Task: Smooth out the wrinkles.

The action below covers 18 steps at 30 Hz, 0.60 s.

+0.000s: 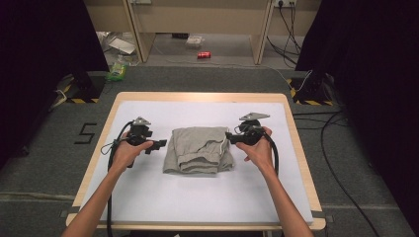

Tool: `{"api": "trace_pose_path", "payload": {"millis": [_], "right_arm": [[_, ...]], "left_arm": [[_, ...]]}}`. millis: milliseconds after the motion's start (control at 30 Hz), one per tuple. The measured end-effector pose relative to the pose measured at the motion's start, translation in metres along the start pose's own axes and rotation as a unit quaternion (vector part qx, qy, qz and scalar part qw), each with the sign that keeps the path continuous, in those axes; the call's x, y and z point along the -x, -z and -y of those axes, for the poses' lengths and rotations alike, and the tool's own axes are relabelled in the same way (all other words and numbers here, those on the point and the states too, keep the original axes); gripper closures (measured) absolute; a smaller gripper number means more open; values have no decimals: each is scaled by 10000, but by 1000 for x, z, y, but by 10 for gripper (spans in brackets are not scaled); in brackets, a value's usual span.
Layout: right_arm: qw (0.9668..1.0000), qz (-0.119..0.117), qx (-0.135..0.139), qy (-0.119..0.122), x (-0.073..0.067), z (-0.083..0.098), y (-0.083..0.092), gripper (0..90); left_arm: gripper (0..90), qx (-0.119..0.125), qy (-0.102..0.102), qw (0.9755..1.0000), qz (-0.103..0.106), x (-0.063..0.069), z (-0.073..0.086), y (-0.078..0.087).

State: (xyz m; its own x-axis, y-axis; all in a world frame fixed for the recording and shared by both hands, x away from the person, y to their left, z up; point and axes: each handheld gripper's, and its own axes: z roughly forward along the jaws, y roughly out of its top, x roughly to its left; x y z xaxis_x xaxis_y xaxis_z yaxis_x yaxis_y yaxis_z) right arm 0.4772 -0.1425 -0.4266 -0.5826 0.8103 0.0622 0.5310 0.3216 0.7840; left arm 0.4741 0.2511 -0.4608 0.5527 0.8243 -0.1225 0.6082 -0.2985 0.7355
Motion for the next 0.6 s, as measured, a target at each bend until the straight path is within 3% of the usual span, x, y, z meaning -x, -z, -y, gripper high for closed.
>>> {"api": "trace_pose_path", "payload": {"millis": [300, 600], "right_arm": [[10000, -38, 12, 79, -6, 8, 13, 346], [10000, -39, -47, 49, -6, 26, 20, 323]], "left_arm": [[204, 14, 29, 10000, 21, -1, 9, 9], [199, 23, 51, 9999, 111, 4, 31, 16]]}}
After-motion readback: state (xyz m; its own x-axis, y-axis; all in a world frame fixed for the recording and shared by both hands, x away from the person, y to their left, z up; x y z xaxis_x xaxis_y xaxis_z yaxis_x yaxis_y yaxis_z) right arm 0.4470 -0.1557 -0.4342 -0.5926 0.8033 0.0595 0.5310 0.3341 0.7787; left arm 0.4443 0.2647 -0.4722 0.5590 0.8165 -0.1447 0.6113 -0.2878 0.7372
